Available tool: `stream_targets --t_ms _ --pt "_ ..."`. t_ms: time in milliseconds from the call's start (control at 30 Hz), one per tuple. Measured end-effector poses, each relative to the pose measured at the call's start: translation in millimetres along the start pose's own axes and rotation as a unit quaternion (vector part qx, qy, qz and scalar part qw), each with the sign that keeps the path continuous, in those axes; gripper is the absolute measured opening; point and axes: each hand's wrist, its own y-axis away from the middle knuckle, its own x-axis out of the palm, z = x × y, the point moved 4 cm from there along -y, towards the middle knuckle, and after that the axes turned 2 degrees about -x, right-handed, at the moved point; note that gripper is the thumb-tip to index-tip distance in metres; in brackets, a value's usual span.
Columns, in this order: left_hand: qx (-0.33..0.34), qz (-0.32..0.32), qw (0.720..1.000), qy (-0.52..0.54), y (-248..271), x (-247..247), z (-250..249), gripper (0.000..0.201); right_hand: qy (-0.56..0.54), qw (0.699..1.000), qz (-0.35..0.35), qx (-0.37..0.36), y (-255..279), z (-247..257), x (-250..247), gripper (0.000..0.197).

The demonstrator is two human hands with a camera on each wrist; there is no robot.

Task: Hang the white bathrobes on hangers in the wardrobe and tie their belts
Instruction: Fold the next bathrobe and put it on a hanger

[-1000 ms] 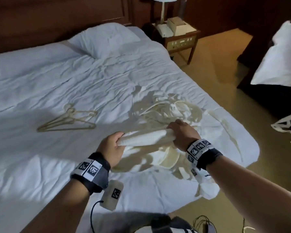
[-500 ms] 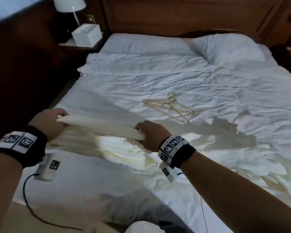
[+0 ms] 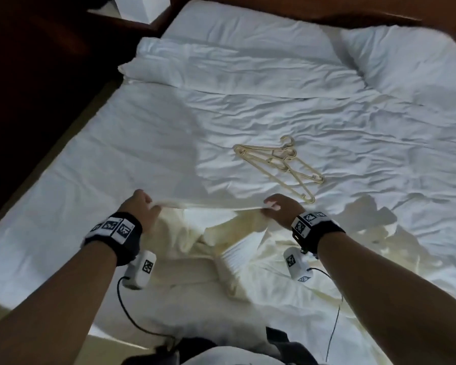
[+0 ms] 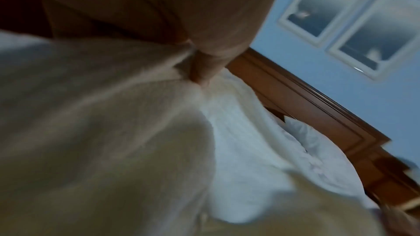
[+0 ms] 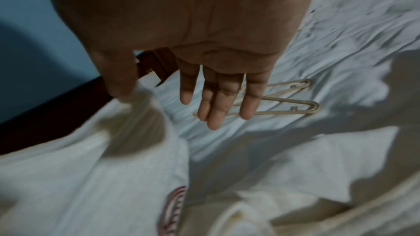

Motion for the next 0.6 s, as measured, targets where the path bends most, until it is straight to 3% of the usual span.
stream_targets --t_ms 67,133,233,367,500,600 --pt "-0.035 0.051 0.998 -0.025 -23 25 -14 0.042 -0.036 0.999 0.01 0.03 -20 -31 -6 0.054" --pt "-0.033 0.062 0.998 0.003 -40 40 -36 0.049 -0.021 0.999 -0.003 0.048 -49 -62 -15 0.064" --pt "-0.05 0.077 0.989 0.117 -58 51 -59 0.055 0.068 0.993 -0.011 0.099 -94 -102 -26 0.072" --pt "-0.135 0.065 0.927 0.344 -75 46 -63 0.045 0.085 0.98 -0.003 0.18 -143 -137 -35 0.076" --pt "-0.064 0.065 0.909 0.406 -78 33 -75 0.022 0.03 0.97 0.034 0.237 -175 -162 -26 0.078" --pt "-0.012 0.09 0.89 0.446 -76 33 -82 0.029 0.066 0.971 0.096 0.207 -181 -168 -7 0.07"
